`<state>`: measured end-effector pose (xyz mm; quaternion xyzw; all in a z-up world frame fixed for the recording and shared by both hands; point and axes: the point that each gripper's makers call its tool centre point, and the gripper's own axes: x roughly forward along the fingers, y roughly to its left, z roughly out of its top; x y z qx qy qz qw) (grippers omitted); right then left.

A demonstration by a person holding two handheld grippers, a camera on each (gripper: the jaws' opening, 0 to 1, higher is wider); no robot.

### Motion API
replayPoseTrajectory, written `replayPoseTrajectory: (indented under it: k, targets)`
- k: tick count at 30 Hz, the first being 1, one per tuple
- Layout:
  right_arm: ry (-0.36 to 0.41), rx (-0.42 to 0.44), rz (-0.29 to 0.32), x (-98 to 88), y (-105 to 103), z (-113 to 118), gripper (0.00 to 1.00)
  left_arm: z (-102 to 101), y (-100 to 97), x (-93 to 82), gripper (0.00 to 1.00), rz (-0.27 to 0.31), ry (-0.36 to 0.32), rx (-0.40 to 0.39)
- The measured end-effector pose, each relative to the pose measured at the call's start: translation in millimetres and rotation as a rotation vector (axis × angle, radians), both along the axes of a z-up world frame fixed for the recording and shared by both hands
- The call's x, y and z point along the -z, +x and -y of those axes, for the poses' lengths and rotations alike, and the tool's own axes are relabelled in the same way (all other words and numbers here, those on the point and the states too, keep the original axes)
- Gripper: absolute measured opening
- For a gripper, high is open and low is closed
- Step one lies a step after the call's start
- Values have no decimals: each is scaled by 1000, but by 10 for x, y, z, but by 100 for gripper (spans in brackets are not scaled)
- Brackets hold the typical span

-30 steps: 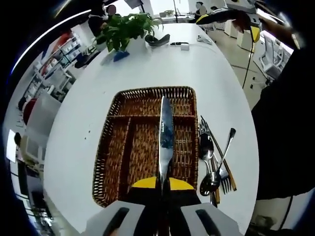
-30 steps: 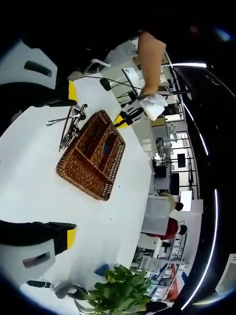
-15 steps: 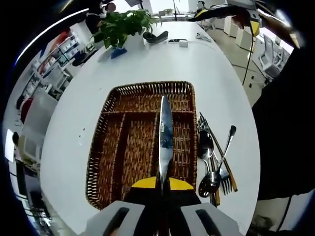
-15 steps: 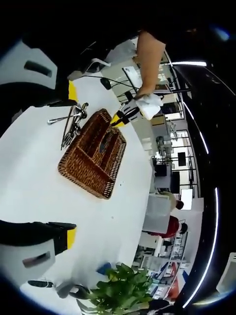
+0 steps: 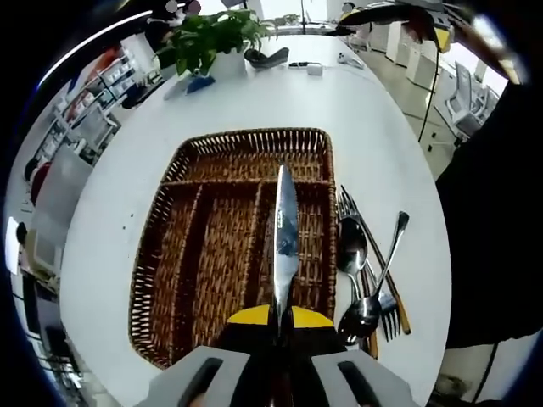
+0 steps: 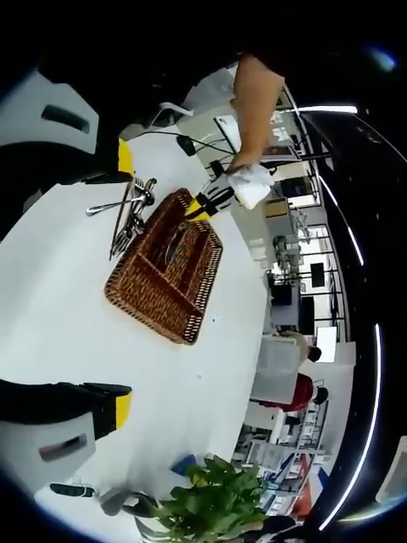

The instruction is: Arrange the knives, forks, and spoons in their matching storage slots by inserting each utensil handle-first until every utensil is classified and aligned in the correct compartment

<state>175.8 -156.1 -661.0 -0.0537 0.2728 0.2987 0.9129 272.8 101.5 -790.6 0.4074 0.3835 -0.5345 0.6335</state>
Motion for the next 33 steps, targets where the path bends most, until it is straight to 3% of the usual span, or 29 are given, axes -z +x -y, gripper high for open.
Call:
replayPoseTrajectory:
  k: [33]
  targets:
    - [-38, 2, -51, 94, 101, -101, 99, -57, -48, 497, 3, -47, -9, 9]
